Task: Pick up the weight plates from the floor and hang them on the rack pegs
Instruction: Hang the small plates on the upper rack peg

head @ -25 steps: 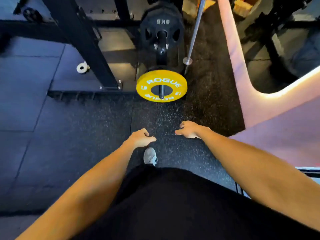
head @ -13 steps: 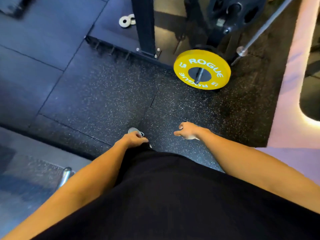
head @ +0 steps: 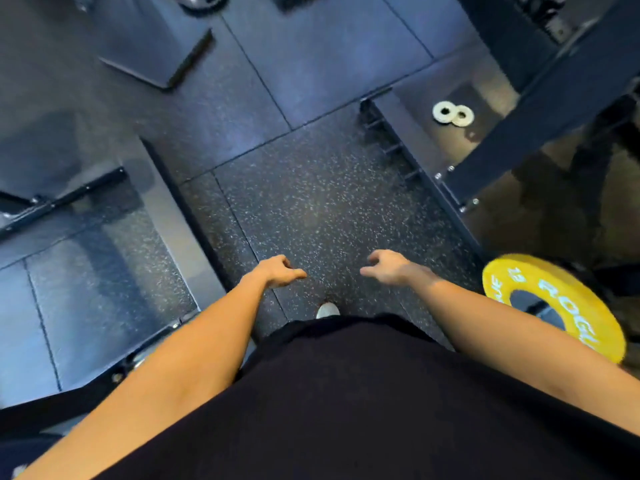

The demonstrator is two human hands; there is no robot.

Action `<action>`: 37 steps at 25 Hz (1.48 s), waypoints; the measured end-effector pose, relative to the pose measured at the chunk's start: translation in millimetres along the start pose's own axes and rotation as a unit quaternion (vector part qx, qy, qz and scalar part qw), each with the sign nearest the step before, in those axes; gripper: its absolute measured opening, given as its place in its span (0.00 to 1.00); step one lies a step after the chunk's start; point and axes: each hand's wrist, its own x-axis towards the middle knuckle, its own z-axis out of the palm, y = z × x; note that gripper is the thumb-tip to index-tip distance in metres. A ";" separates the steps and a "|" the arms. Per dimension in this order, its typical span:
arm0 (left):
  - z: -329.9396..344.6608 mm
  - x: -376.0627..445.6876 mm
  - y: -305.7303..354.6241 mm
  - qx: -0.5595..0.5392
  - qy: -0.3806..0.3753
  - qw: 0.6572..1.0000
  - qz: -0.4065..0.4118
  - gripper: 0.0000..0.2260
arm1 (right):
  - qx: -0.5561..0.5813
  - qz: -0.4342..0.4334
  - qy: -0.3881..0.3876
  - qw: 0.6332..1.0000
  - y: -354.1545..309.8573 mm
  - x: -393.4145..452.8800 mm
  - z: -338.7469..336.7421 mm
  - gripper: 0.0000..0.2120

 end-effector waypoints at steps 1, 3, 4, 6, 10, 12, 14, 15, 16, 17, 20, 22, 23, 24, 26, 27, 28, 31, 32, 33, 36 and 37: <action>-10.1 4.9 -4.7 -0.020 0.001 1.000 -0.011 0.24 | -0.006 -0.004 -0.003 1.000 -15.5 12.6 -8.4 0.27; -29.4 15.2 -13.7 -0.069 0.000 0.997 -0.035 0.26 | -0.031 -0.012 -0.016 0.999 -50.5 42.2 -26.0 0.27; -38.8 21.0 -17.0 -0.092 -0.001 0.995 -0.044 0.26 | -0.048 -0.016 -0.021 0.999 -67.8 56.5 -35.4 0.27; -59.8 34.7 -19.8 -0.124 -0.002 0.991 -0.057 0.27 | -0.078 -0.031 -0.032 0.996 -99.8 85.2 -53.9 0.25; -136.7 83.7 -15.5 -0.154 0.021 0.985 -0.070 0.29 | -0.104 -0.052 -0.054 0.992 -160.9 156.6 -97.4 0.22; -195.2 118.1 -9.4 -0.157 0.035 0.984 -0.073 0.29 | -0.118 -0.056 -0.062 0.990 -199.8 201.8 -128.8 0.23; -257.1 147.1 -5.3 -0.159 0.048 0.983 -0.077 0.28 | -0.138 -0.064 -0.055 0.987 -245.8 244.2 -166.8 0.25; -286.2 158.3 -4.1 -0.162 0.058 0.982 -0.080 0.29 | -0.147 -0.069 -0.049 0.985 -269.8 262.5 -186.1 0.25; -313.8 168.2 -4.0 -0.165 0.068 0.980 -0.083 0.29 | -0.154 -0.075 -0.044 0.984 -294.0 279.2 -204.9 0.25; -337.6 177.0 -5.5 -0.172 0.081 0.978 -0.087 0.30 | -0.157 -0.081 -0.041 0.983 -315.9 293.2 -222.1 0.26; -399.3 205.0 -12.8 -0.197 0.109 0.969 -0.106 0.29 | -0.172 -0.099 -0.057 0.978 -378.6 334.8 -259.7 0.27; -439.7 229.6 -17.4 -0.215 0.104 0.965 -0.110 0.29 | -0.172 -0.105 -0.071 0.977 -418.2 364.6 -280.1 0.27; -462.1 244.4 -19.9 -0.214 0.100 0.966 -0.111 0.28 | -0.171 -0.104 -0.074 0.977 -436.8 381.2 -290.0 0.27; -488.0 261.2 -22.7 -0.207 0.095 0.968 -0.108 0.28 | -0.169 -0.101 -0.074 0.978 -456.4 399.8 -300.4 0.27; -542.7 292.9 -24.9 -0.189 0.087 0.973 -0.097 0.27 | -0.167 -0.099 -0.068 0.979 -494.1 432.5 -321.2 0.26; -578.1 312.3 -26.2 -0.175 0.087 0.977 -0.089 0.27 | -0.167 -0.098 -0.059 0.979 -516.8 452.4 -334.0 0.25; -616.8 331.6 -26.5 -0.163 0.087 0.979 -0.079 0.26 | -0.167 -0.096 -0.045 0.980 -540.0 471.7 -349.0 0.24; -731.1 379.4 -16.8 -0.134 0.085 0.986 -0.047 0.22 | -0.143 -0.090 -0.021 0.985 -606.7 512.0 -397.6 0.22; -768.1 392.5 -9.7 -0.116 0.086 0.989 -0.037 0.22 | -0.124 -0.092 -0.009 0.988 -627.9 523.1 -414.9 0.22; -797.4 404.9 -3.6 -0.102 0.082 0.991 -0.031 0.22 | -0.095 -0.089 0.002 0.992 -643.4 530.9 -429.6 0.23; -873.7 445.3 29.4 -0.048 0.057 0.997 -0.006 0.26 | -0.013 -0.068 0.021 0.997 -677.7 560.8 -471.2 0.22; -896.3 461.4 44.4 -0.037 0.048 0.998 0.006 0.27 | 0.001 -0.058 0.024 0.998 -685.9 572.9 -485.6 0.22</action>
